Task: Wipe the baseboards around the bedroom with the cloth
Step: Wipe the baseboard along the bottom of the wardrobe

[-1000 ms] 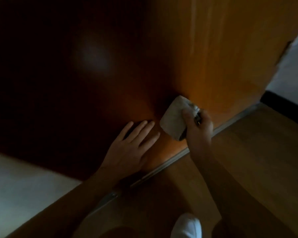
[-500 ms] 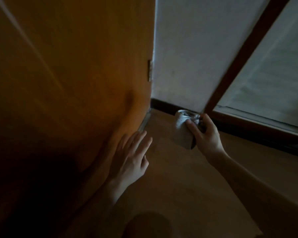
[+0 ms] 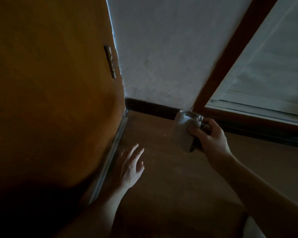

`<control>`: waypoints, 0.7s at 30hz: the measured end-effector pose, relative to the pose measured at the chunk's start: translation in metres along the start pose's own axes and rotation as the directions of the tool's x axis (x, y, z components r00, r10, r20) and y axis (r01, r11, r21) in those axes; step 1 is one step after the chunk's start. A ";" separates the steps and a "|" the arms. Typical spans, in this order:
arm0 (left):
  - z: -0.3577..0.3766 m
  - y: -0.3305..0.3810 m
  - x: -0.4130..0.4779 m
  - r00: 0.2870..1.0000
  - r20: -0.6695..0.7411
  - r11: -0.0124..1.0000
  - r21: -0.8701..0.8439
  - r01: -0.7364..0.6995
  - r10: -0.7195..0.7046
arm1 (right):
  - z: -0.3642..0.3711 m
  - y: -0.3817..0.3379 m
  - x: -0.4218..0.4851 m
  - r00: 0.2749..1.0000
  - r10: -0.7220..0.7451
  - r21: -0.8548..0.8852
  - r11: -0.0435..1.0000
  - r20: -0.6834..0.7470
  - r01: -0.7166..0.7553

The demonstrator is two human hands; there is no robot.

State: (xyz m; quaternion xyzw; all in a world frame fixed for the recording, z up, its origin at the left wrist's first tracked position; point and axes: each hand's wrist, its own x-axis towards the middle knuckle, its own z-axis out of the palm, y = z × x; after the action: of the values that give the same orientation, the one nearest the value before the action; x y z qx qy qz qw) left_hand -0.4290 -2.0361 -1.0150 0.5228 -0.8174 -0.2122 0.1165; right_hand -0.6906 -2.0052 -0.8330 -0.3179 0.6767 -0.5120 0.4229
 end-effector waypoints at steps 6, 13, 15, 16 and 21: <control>0.024 -0.017 0.008 0.999 -0.041 0.994 0.105 -0.031 0.036 | 0.009 0.085 0.037 0.999 0.036 -0.090 0.995 -0.032 -0.039; 0.026 -0.019 0.008 0.997 -0.065 0.993 0.113 -0.024 0.032 | 0.073 0.116 0.090 0.986 -0.141 -0.378 0.911 0.084 0.162; 0.028 -0.019 0.009 0.996 -0.081 0.992 0.118 -0.034 0.044 | 0.095 0.117 0.105 0.972 -0.225 -0.413 0.881 0.067 0.233; 0.028 -0.020 0.009 0.995 -0.089 0.992 0.120 -0.039 0.050 | 0.107 0.116 0.112 0.962 -0.266 -0.411 0.872 0.058 0.266; 0.031 -0.019 0.007 0.991 -0.118 0.988 0.150 -0.042 0.060 | 0.156 0.111 0.139 0.962 -0.253 -0.305 0.929 -0.106 0.211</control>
State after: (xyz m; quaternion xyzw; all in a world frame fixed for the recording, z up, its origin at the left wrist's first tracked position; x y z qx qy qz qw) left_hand -0.4292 -2.0429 -1.0513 0.5209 -0.8352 -0.1159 0.1328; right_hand -0.6119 -2.1612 -0.9922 -0.4169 0.7308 -0.4750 0.2580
